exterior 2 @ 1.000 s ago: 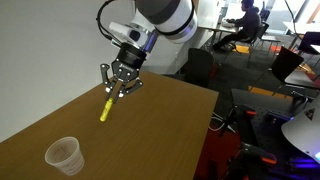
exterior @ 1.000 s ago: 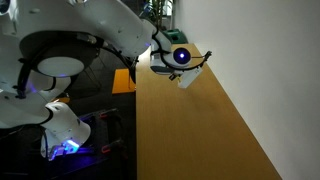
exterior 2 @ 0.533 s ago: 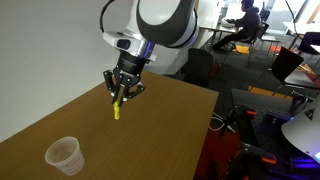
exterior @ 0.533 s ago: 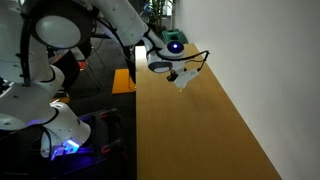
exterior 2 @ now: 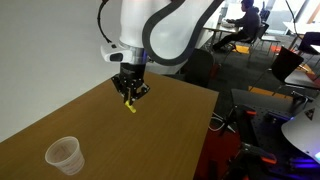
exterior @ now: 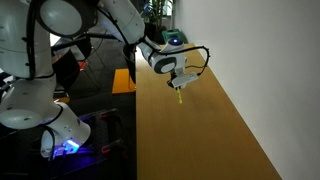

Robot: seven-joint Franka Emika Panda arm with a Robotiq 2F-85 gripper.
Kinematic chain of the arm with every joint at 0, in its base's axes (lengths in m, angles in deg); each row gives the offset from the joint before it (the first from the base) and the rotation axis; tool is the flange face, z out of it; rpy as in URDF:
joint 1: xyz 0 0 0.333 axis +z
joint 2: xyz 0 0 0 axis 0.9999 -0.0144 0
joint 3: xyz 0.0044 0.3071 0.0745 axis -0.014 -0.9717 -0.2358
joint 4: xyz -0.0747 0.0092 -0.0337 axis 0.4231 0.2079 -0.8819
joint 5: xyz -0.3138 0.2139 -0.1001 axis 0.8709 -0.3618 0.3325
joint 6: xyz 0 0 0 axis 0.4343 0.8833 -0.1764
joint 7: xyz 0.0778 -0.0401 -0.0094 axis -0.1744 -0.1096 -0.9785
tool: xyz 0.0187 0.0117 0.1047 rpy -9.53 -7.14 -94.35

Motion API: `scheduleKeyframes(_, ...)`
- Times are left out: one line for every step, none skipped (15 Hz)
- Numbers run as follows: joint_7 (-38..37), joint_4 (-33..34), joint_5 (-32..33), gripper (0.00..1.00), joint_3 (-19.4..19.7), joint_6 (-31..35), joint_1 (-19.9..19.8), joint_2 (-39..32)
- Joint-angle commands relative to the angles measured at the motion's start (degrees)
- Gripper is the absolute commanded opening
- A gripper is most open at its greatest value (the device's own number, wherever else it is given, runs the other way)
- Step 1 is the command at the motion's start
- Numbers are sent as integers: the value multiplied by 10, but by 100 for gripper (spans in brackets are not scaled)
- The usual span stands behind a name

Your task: Remove the marker from the measuring cup and put it on the table

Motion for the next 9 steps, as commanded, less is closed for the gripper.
scheduleKeyframes(-80, 58, 62, 5, 31, -62, 31, -34)
scheduleKeyframes(-85, 70, 67, 5, 26, -75, 27, -44)
scheduleKeyframes(-92, 82, 72, 17, 24, -87, 26, -53)
scheduleKeyframes(-96, 92, 75, 44, 21, -97, 25, -61)
scheduleKeyframes(-95, 102, 75, 46, 17, -106, 22, -68)
scheduleKeyframes(-97, 109, 77, 51, 17, -113, 24, -74)
scheduleKeyframes(-96, 117, 78, 58, 17, -117, 24, -80)
scheduleKeyframes(-96, 122, 77, 67, 16, -121, 24, -83)
scheduleKeyframes(-98, 127, 78, 74, 17, -126, 26, -86)
